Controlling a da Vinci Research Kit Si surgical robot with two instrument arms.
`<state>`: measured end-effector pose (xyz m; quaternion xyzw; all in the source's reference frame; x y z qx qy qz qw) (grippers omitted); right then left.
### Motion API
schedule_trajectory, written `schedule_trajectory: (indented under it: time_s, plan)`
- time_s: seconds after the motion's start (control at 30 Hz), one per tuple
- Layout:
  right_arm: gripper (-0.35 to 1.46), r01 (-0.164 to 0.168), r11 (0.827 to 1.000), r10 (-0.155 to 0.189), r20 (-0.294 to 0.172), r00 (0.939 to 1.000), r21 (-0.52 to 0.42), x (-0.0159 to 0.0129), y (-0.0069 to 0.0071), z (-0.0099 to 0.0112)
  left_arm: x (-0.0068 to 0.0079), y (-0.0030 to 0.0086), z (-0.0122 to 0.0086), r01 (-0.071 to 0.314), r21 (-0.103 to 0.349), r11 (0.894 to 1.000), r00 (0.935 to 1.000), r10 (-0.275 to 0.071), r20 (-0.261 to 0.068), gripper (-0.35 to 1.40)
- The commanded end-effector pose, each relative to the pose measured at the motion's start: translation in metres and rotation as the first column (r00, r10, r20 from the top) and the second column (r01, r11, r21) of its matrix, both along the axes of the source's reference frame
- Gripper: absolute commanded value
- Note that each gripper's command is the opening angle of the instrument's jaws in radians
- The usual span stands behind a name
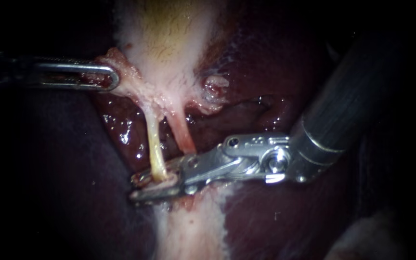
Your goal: Clipping second clip left tube
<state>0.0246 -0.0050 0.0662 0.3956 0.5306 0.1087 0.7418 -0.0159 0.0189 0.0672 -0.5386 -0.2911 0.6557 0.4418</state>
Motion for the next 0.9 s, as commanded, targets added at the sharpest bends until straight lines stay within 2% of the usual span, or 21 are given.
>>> schedule_trajectory:
  time_s: [0.03, 0.23, 0.4, 0.53, 0.9]
  plan:
    - [-0.06, 0.001, 1.000, -0.001, 0.001, 1.0000, -0.005, 0.0000, 0.0000, 0.0000, 0.0000, 0.0000, 0.0000, 0.000, 0.000, 1.000, 1.0000, 0.000, 0.000, -0.35]
    - [-0.35, 0.003, 1.000, -0.003, -0.005, 1.0000, -0.013, -0.0003, 0.0002, -0.0002, 0.0000, 0.0000, 0.0000, 0.000, 0.000, 1.000, 1.0000, 0.000, 0.000, -0.35]
    - [-0.35, 0.007, 1.000, -0.007, -0.004, 1.0000, -0.018, -0.0004, 0.0005, -0.0003, 0.0000, 0.0000, 0.0000, 0.000, 0.000, 1.000, 1.0000, 0.000, 0.000, -0.35]
    - [-0.35, 0.023, 0.999, -0.022, 0.012, 0.9997, -0.037, -0.0006, 0.0005, -0.0003, 0.0000, 0.0000, 0.0000, 0.000, 0.000, 1.000, 1.0000, 0.000, 0.000, -0.35]
    - [-0.35, 0.028, 0.999, -0.027, 0.014, 0.9995, -0.044, -0.0009, 0.0008, 0.0002, 0.0001, 0.0001, 0.0000, -0.003, -0.011, 1.000, 1.0000, 0.003, -0.001, -0.35]
